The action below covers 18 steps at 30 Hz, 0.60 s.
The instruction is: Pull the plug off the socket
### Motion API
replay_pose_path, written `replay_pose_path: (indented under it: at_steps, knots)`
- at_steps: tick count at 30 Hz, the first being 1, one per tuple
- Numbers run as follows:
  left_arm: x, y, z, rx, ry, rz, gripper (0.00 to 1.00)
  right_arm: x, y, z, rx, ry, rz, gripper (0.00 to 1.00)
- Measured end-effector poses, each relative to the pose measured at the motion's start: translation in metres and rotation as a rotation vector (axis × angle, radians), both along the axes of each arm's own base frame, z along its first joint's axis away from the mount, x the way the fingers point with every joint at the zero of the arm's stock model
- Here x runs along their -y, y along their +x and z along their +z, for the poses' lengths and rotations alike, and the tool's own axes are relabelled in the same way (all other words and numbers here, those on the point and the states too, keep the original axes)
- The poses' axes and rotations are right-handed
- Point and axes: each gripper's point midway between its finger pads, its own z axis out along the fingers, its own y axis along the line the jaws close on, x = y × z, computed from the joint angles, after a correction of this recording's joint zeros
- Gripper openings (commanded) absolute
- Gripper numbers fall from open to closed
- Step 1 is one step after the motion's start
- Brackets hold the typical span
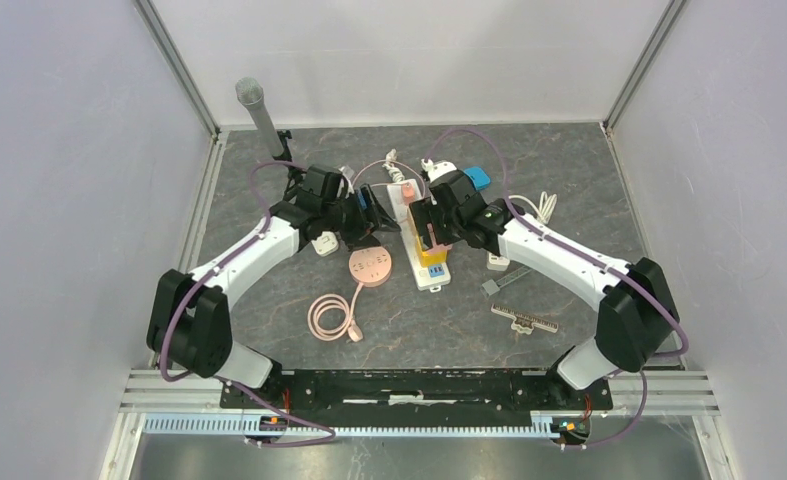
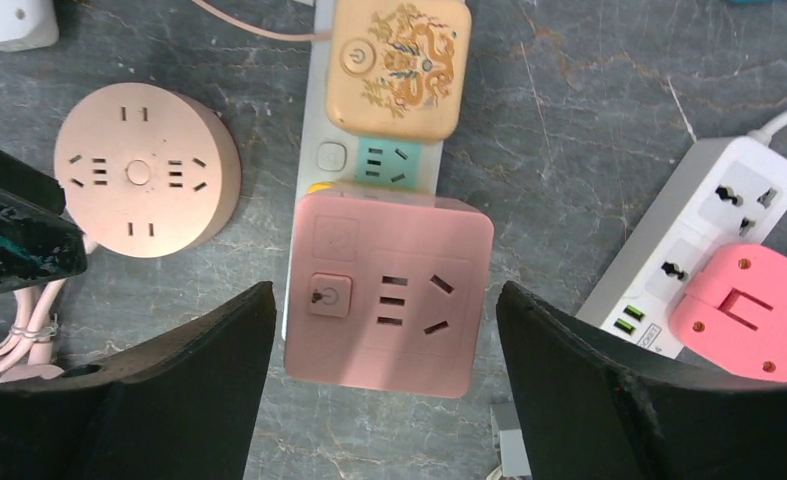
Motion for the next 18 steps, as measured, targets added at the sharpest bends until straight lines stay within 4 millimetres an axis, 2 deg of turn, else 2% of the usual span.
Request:
replay_pose_path:
  at_steps: [4, 8, 11, 18]
  knots:
    - [0.009, 0.001, -0.005, -0.013, -0.016, -0.019, 0.71, 0.004, -0.002, -0.008, -0.024, -0.020, -0.017, 0.67]
    - [0.017, 0.000, -0.016, -0.045, -0.012, -0.041, 0.67, 0.004, -0.002, -0.010, -0.034, -0.010, -0.051, 0.44]
    - [0.023, 0.007, -0.020, -0.055, -0.009, -0.047, 0.65, 0.004, -0.001, -0.009, -0.037, 0.003, -0.075, 0.28]
    - [0.040, 0.021, -0.016, -0.037, -0.020, -0.083, 0.56, 0.002, -0.003, -0.010, -0.041, 0.037, -0.136, 0.06]
